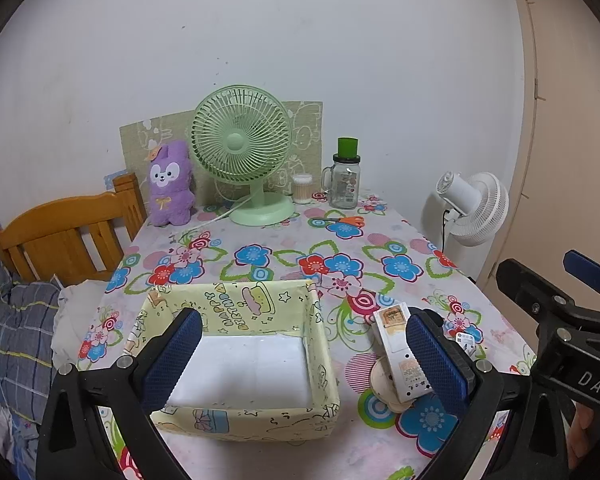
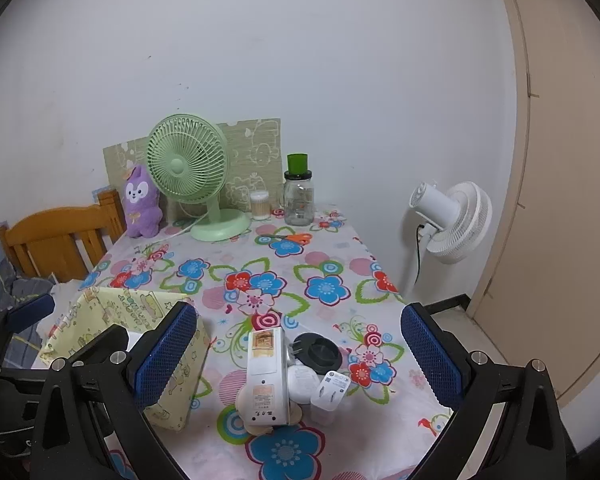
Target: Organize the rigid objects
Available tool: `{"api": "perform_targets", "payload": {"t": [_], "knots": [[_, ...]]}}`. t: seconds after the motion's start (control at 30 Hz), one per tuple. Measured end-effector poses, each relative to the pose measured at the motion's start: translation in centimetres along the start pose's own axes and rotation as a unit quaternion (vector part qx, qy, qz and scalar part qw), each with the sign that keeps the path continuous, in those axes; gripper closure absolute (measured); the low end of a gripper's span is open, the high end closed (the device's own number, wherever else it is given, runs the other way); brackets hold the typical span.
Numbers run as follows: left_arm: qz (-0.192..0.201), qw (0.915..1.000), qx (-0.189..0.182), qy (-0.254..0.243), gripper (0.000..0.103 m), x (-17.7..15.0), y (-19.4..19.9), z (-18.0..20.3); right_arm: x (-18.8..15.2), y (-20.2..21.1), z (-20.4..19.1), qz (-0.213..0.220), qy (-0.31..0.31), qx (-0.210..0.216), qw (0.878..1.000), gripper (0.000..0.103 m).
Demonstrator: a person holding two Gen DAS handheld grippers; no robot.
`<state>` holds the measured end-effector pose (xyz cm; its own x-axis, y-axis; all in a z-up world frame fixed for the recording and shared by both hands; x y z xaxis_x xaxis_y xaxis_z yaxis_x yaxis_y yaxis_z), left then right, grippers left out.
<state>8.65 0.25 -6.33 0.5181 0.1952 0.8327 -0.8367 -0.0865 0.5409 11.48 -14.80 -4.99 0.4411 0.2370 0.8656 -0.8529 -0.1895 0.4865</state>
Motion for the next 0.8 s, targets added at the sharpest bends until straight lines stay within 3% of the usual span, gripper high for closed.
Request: {"api": "perform_targets", "payload": {"t": [0.8], "knots": [[-0.017,0.9998,-0.013,-0.005,0.010,-0.5,-1.9,1.7,-0.6,-1.8,0.1,-0.016,0.002,0.000,1.000,0.002]]}}
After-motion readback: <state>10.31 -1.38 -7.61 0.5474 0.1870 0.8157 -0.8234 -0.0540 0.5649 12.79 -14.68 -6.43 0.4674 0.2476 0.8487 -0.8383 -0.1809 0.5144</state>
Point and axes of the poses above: each gripper's, at about its wrist camera, not at the fingertips, and y roughly against the way its jaws point, z to its right, x to its top, the point moved 9 cm from there along -y, roughly the way its jaws point, and after that the axes turned 8 degrees about y, right-handed, at the moved point
